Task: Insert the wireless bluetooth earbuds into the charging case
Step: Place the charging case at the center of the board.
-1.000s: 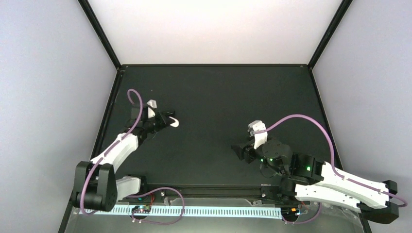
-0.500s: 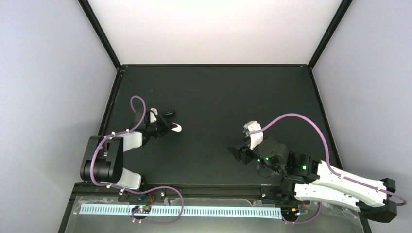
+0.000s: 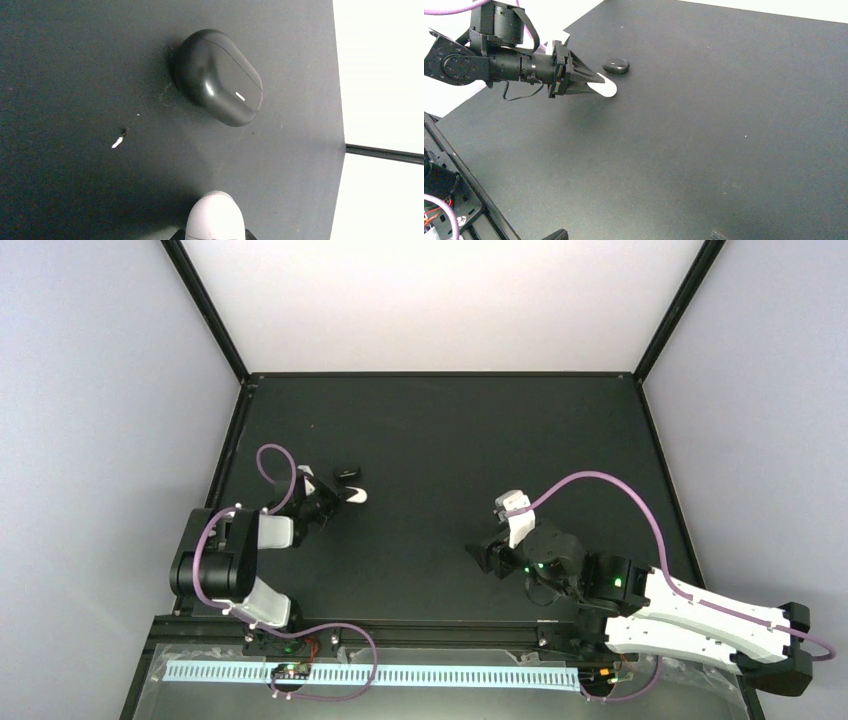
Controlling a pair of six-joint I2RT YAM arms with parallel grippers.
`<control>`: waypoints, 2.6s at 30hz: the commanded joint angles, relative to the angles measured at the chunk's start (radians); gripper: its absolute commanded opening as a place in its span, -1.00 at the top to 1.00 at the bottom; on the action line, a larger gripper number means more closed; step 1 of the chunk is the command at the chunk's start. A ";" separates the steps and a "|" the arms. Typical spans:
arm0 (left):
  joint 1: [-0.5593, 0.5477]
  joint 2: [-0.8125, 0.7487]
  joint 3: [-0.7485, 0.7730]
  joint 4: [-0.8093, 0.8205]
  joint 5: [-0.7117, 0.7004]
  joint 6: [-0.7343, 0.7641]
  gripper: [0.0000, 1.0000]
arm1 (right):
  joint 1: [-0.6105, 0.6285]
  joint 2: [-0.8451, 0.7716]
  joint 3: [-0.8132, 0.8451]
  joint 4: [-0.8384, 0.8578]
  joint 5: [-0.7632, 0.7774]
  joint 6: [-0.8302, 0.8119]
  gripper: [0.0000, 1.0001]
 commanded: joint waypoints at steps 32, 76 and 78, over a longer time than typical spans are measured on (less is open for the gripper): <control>0.012 -0.012 -0.025 -0.120 -0.059 0.084 0.58 | 0.000 -0.006 0.022 0.028 0.004 -0.012 -0.47; 0.013 -0.026 -0.015 -0.154 -0.067 0.125 0.20 | 0.001 -0.008 0.019 0.035 0.009 -0.011 -0.47; 0.013 -0.029 -0.015 -0.156 -0.067 0.125 0.20 | 0.001 -0.007 0.019 0.035 0.008 -0.011 -0.47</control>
